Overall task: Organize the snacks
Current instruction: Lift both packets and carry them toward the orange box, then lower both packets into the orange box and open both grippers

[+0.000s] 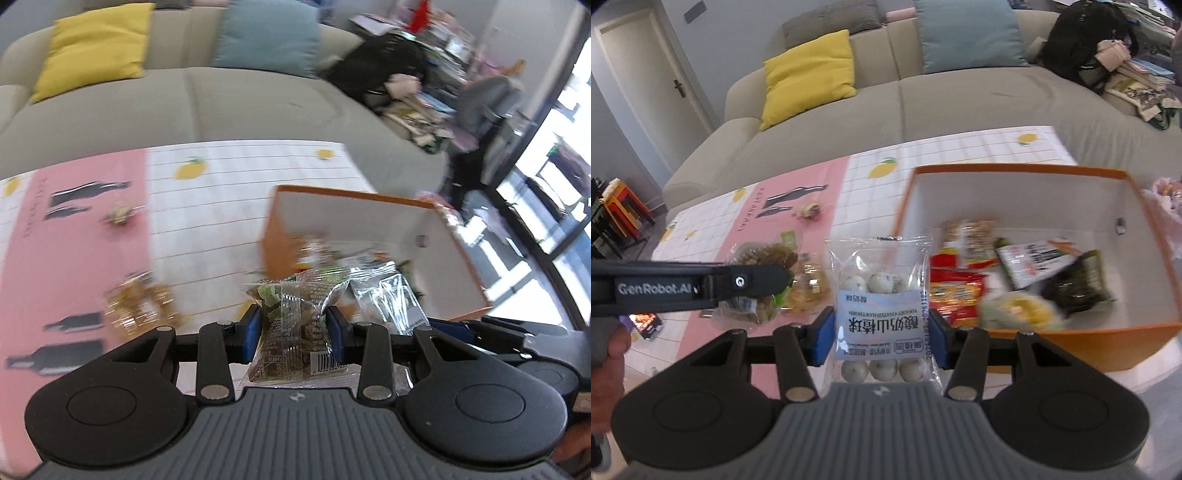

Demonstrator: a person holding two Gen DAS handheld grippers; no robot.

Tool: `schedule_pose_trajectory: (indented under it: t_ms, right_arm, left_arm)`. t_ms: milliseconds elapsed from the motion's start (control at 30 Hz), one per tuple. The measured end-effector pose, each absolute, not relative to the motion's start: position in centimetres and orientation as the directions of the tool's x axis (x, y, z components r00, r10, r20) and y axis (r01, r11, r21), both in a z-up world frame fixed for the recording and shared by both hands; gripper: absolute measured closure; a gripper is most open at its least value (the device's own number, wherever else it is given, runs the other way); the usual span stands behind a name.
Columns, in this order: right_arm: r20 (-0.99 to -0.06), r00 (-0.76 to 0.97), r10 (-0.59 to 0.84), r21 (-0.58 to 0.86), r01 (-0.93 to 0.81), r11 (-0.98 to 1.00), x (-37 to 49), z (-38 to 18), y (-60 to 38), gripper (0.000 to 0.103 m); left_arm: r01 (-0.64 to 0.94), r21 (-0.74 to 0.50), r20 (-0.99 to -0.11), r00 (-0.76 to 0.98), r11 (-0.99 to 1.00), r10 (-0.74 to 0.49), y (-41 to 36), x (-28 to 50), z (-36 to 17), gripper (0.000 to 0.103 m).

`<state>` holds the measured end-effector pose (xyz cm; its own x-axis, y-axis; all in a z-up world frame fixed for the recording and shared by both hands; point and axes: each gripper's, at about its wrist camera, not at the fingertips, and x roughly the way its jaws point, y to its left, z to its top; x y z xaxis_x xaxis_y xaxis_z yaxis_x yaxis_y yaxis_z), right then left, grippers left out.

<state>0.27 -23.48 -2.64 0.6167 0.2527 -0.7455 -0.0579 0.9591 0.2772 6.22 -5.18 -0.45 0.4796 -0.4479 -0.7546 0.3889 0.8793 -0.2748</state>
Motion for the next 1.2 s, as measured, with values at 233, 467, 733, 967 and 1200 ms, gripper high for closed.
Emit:
schedule_pose_trajectory:
  t_ms: [233,467,733,967,1200]
  right_arm:
    - [-0.776,0.6,0.193,0.24,-0.001,0.971,2.0,-1.0,-30.6,0.052]
    - [-0.843,0.526,0.115,0.152,0.028,0.988,5.3,-1.8,-36.0,0.051]
    - [-0.916,0.387,0.104,0.123,0.025,0.992,9.1,-5.5,-38.3,0.05]
    - [-0.962,0.261,0.081,0.082,-0.006,0.997,11.1,-9.2,-38.1,0.049]
    - [-0.984,0.171,0.059,0.053,-0.038,0.998,12.1,-11.8,-37.7,0.047]
  left_arm:
    - [0.482,-0.315,-0.751,0.401,0.818,-0.525,-11.5,9.4,-0.4,0.061]
    - [0.526,-0.324,-0.787,0.312,0.786,-0.533,-16.7,12.3,-3.0,0.061]
    - [0.54,-0.263,-0.867,0.232,0.8,-0.441,-20.5,15.4,-7.3,0.061]
    - [0.556,-0.191,-0.92,0.186,0.809,-0.346,-22.1,16.6,-10.3,0.061]
    - [0.578,-0.134,-0.941,0.182,0.805,-0.287,-23.1,17.0,-11.9,0.061]
